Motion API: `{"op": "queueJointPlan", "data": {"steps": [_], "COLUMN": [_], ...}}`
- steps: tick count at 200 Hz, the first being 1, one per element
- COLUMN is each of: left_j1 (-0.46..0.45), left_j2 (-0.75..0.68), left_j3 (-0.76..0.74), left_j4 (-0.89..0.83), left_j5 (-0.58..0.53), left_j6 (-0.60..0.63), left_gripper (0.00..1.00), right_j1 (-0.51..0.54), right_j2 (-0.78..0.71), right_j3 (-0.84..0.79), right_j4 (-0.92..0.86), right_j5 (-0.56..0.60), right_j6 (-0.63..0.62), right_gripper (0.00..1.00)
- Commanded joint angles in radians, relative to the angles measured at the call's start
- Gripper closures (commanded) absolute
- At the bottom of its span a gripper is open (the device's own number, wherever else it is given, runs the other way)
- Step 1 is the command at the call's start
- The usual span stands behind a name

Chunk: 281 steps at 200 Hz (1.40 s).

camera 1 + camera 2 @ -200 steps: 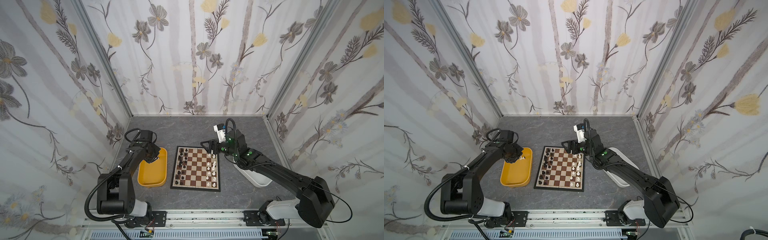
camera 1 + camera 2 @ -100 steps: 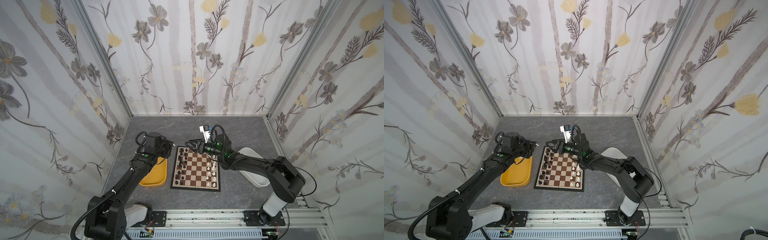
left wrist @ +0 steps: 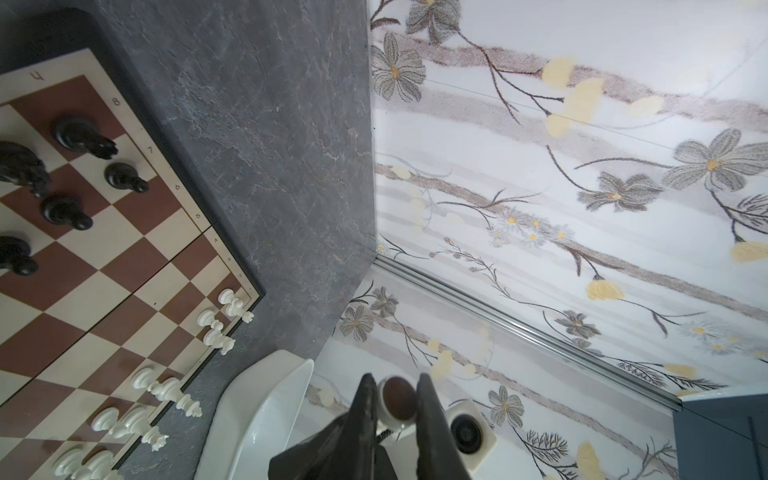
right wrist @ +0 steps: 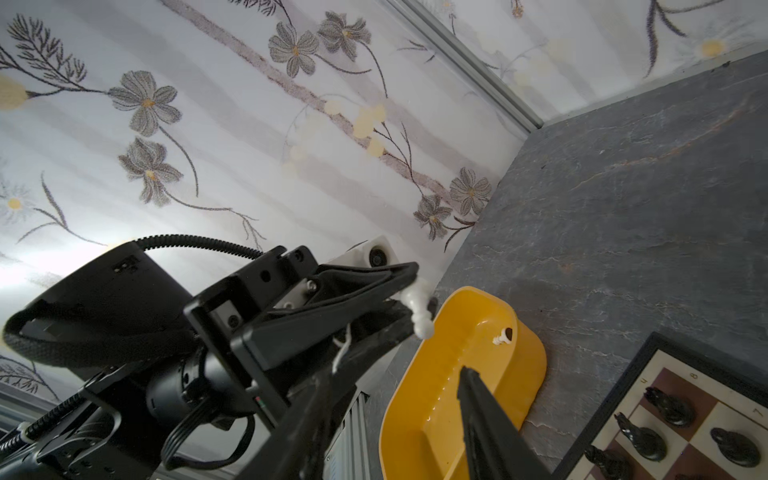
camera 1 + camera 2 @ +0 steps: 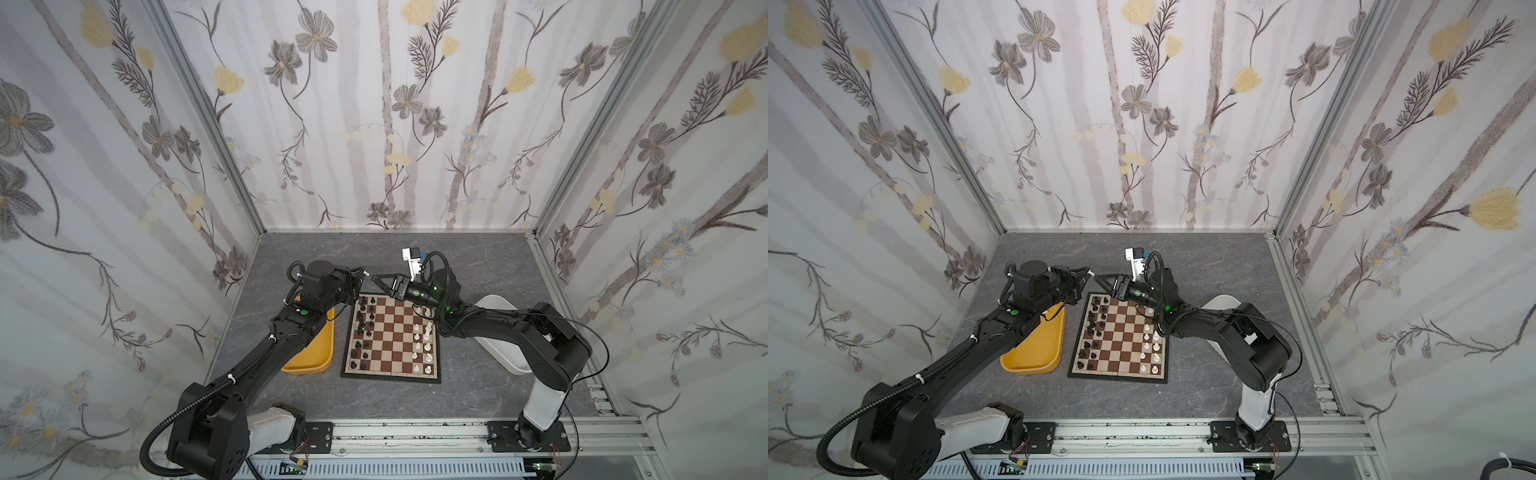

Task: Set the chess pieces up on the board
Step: 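Carry the pawn over the board toward the right gripper while it reaches over, then close the right gripper on the pawn and open the left gripper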

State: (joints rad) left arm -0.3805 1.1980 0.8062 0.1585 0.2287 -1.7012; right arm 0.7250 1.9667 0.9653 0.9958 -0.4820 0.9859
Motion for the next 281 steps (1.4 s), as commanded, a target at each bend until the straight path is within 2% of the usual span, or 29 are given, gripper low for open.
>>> {"op": "queueJointPlan", "data": {"steps": [1,54,172,201,220,238,250,263,266,268,270,281], "left_j1": [0.0,-0.012,-0.038,-0.042,-0.044,-0.043,-0.038,-0.022,-0.016,-0.011,-0.007,0.025], "left_j2": [-0.028,-0.031,-0.002,-0.002,-0.011,-0.015,-0.016,-0.022,-0.025,-0.028,-0.031,-0.05], "left_j3": [-0.003,0.005,0.025,0.027,0.031,0.043,0.057,0.076,0.077,0.077,0.076,0.073], "left_j4": [-0.016,-0.016,-0.032,-0.05,-0.086,-0.115,-0.139,-0.182,-0.189,-0.191,-0.193,-0.229], "left_j5": [0.004,0.019,0.014,0.008,-0.005,-0.012,-0.01,0.004,0.006,0.008,0.011,0.032], "left_j6": [-0.003,0.003,0.016,0.024,0.039,0.073,0.118,0.19,0.206,0.217,0.228,0.292], "left_gripper": [0.92,0.92,0.92,0.92,0.9,0.77,0.55,0.26,0.17,0.06,0.01,0.0], "right_j1": [-0.001,0.006,0.015,0.014,0.015,0.014,0.013,0.009,0.006,0.005,0.003,-0.01], "right_j2": [0.016,0.037,0.044,0.044,0.043,0.036,0.017,-0.02,-0.029,-0.037,-0.044,-0.092], "right_j3": [0.018,0.056,0.064,0.064,0.061,0.061,0.057,0.051,0.049,0.047,0.044,0.027], "right_j4": [-0.008,-0.008,-0.002,0.0,-0.002,-0.03,-0.069,-0.125,-0.141,-0.149,-0.158,-0.219], "right_j5": [0.018,-0.007,-0.03,-0.035,-0.035,-0.032,-0.022,-0.008,-0.007,-0.005,-0.005,0.005], "right_j6": [0.005,0.013,0.022,0.024,0.023,0.012,-0.01,-0.044,-0.053,-0.058,-0.063,-0.09], "right_gripper": [0.48,0.54,0.76,0.84,0.95,1.0,1.0,1.0,1.0,1.0,1.0,1.0]}}
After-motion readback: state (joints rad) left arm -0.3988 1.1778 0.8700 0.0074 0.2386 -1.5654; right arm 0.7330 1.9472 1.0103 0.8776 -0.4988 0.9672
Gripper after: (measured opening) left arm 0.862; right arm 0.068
